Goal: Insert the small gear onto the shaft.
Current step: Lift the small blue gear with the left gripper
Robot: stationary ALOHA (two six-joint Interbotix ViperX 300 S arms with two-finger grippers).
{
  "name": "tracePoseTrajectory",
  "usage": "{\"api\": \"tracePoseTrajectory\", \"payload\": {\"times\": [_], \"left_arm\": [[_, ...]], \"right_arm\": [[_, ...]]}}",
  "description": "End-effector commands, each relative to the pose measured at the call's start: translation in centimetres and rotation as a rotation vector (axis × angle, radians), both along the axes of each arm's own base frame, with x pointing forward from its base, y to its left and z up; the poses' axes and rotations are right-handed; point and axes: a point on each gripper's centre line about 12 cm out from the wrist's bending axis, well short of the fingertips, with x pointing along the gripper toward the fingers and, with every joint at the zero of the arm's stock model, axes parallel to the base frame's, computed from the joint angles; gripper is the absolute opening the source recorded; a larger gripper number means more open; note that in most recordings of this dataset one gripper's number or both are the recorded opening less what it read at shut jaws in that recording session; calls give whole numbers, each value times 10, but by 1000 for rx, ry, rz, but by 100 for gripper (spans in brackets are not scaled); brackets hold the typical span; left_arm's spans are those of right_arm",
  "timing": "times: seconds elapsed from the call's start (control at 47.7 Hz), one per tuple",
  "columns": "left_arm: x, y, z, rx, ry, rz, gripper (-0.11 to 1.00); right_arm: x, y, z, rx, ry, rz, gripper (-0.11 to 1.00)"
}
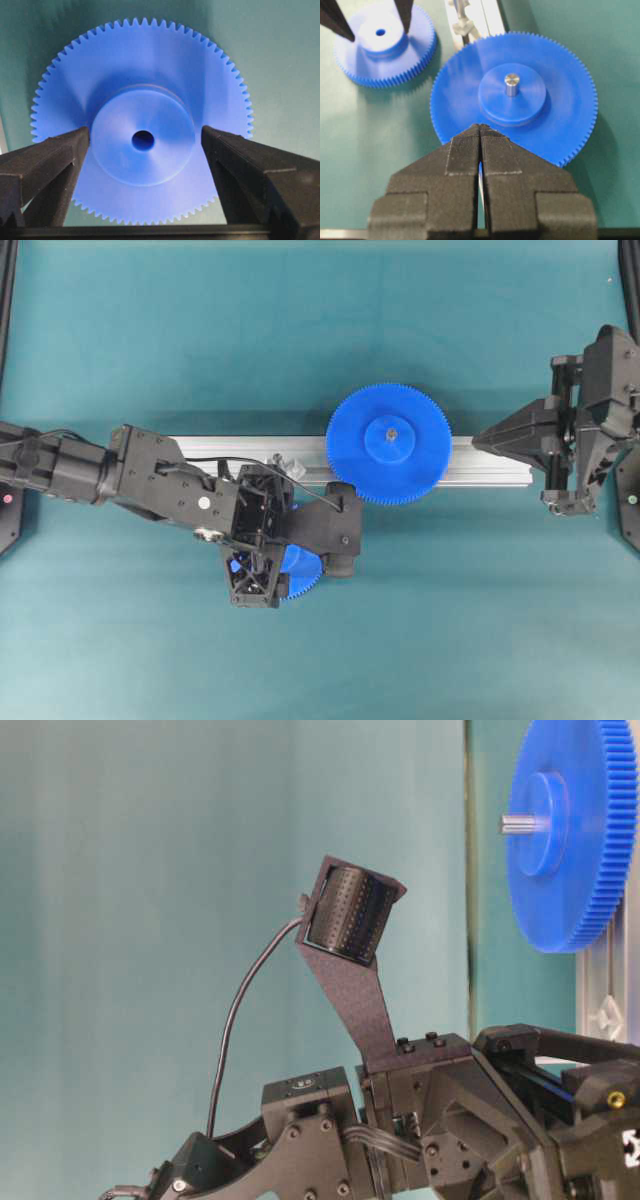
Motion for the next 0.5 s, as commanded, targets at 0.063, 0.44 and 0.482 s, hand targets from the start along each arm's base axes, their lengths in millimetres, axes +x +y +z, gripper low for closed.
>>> {"api": "tracePoseTrajectory", "payload": {"times": [0.063,0.44,0.482], "left_arm": [[4,4,8,1,-26,5,94],[3,7,-3,2,-8,14,94],[3,7,-4,2,-9,13,94]], "right_arm": [[2,-1,5,7,-21,-7,0],[2,-1,5,7,-19,-7,0],[2,-1,5,7,-21,-7,0]]}}
